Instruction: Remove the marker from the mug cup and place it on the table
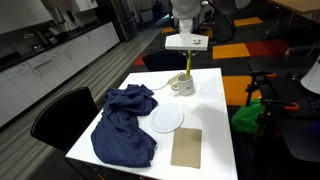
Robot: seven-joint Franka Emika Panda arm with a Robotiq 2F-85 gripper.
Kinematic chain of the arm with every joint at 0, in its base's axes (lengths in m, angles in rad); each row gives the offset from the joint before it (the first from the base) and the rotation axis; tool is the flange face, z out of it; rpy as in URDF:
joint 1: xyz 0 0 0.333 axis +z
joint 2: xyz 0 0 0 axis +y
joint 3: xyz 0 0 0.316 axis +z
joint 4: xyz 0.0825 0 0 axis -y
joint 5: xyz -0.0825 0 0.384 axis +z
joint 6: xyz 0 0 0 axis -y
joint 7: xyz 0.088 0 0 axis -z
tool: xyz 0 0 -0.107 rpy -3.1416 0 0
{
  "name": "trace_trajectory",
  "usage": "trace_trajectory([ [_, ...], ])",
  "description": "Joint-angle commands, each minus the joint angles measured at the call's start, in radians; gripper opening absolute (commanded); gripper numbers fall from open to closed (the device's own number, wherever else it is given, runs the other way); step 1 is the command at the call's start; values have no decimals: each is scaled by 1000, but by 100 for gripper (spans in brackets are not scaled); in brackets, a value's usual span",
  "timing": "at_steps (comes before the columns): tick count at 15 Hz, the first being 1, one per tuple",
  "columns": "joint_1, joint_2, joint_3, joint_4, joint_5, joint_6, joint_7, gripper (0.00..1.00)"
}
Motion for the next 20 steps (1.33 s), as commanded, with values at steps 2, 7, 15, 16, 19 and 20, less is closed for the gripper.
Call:
trace_trajectory([
  [2,-63,-119,98,-118,85,62,-147,5],
  [7,-100,-86,116,-145,277,159,-378,5],
  [15,-118,76,121,-97,593,209,-714,5],
  [16,-119,104,120,-83,614,198,-733,5],
  [19,-121,187,118,-43,690,182,-811,5],
  [20,-124,220,117,-24,712,183,-841,5],
])
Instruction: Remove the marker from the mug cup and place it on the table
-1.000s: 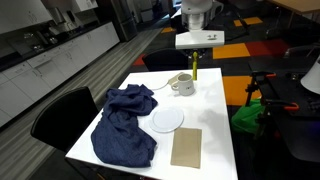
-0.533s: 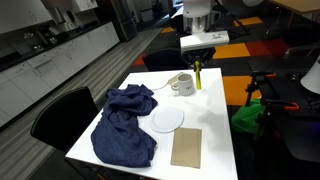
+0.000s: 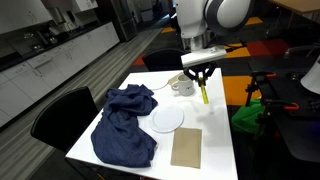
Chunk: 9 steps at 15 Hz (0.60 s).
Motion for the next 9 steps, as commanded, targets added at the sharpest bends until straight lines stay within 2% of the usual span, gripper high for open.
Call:
trace_trajectory([
  [1,-24,115,12,82,81,-21,-105,5],
  [9,-62,322,8,222,185,-60,-368,5],
])
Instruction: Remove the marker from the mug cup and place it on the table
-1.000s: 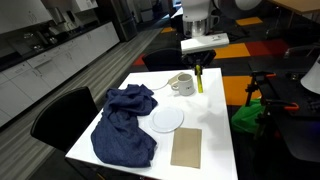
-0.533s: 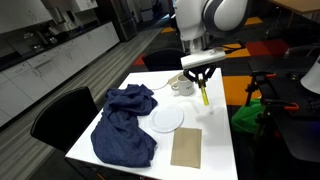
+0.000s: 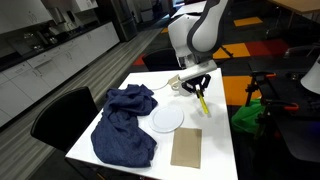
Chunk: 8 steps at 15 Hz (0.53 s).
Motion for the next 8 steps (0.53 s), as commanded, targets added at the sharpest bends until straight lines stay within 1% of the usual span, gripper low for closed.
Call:
trace_trajectory([
  [1,-26,88,8,85,39,-61,-128,5],
  [3,-22,135,-1,122,30,-82,-173,5],
  [8,9,233,-28,211,-4,-146,-229,5],
])
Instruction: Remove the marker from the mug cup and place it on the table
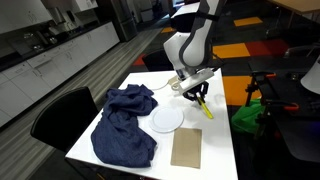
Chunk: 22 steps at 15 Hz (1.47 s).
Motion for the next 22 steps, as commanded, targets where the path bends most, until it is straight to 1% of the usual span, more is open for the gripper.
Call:
trace_trajectory([
  [1,29,67,-27,88,-14,-76,-42,5],
  [3,36,81,-35,114,-19,-104,-49,5],
  [4,41,89,-39,126,-23,-115,-45,22],
  [5,44,93,-42,135,-26,-126,-44,46],
  [6,47,98,-44,142,-30,-129,-44,47],
  [7,51,100,-47,147,-34,-133,-41,50],
  [8,59,100,-53,149,-40,-130,-35,56],
  [10,76,84,-65,137,-54,-121,-25,71],
  [12,101,45,-82,100,-75,-100,-6,86],
  [13,113,15,-88,75,-87,-88,3,95],
  [14,126,-12,-95,53,-99,-74,10,99],
  [15,139,-47,-100,26,-113,-58,16,100],
  [17,168,-117,-114,-23,-150,-35,46,100],
  [19,194,-197,-128,-77,-199,-15,107,100],
  [22,212,-322,-135,-152,-286,-3,229,100],
])
